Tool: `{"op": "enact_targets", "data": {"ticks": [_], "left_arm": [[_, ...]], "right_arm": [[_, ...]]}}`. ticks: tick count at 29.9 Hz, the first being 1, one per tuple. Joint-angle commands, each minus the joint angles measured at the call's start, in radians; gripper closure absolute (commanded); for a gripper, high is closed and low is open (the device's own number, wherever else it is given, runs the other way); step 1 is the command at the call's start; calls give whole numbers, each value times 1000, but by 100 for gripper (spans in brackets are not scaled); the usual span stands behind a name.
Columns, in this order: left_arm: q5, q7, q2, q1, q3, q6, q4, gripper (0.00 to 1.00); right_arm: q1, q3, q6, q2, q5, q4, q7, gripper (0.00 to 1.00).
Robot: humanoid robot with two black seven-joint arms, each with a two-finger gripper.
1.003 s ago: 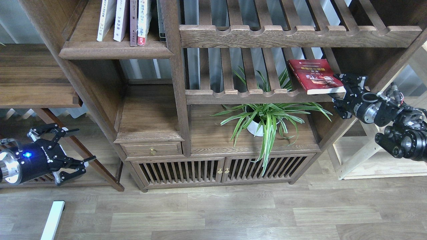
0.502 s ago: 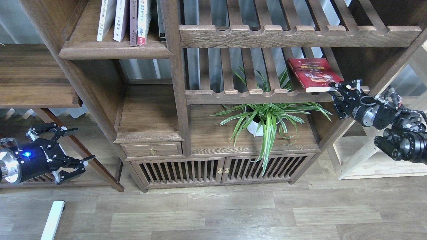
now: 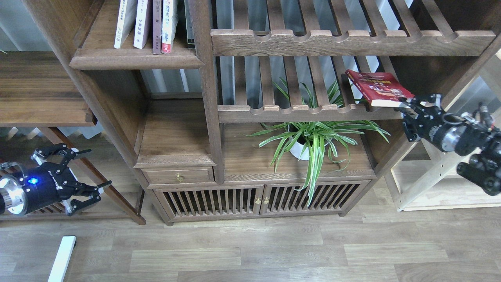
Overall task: Organize books on shelf
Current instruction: 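Grasp the red book's edge with the right gripper and pull it off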
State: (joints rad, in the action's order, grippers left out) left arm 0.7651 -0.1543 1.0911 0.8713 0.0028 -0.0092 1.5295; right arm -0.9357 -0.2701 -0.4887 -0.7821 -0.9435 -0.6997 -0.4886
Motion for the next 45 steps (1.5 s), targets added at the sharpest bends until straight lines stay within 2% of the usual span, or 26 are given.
{"op": "enact_targets", "data": {"ticks": [1,10,20,28,39,45], "left_arm": [[-1,-1,-8,0,0,2,-5,11],[-3,-1,-31,0,-4,2,-18,11],[-3,-1,-53,0,-4,3,-31,11],[-4,-1,-62,0,-9,2,-40,11],[-9,1,-97,0,-33,2,-40,11],[-43,19,-186,8,-55,-5,-60,11]], "right_arm": [[8,2,0,-64,5,-59,0,100],[15,9,0,-250,38,-230,0,100],[20,23,91,-407,69,-376,0,100],[23,77,254,-539,74,-461,0,100],[23,72,464,-712,140,-472,0,100],[83,54,507,-743,134,-465,0,100]]}}
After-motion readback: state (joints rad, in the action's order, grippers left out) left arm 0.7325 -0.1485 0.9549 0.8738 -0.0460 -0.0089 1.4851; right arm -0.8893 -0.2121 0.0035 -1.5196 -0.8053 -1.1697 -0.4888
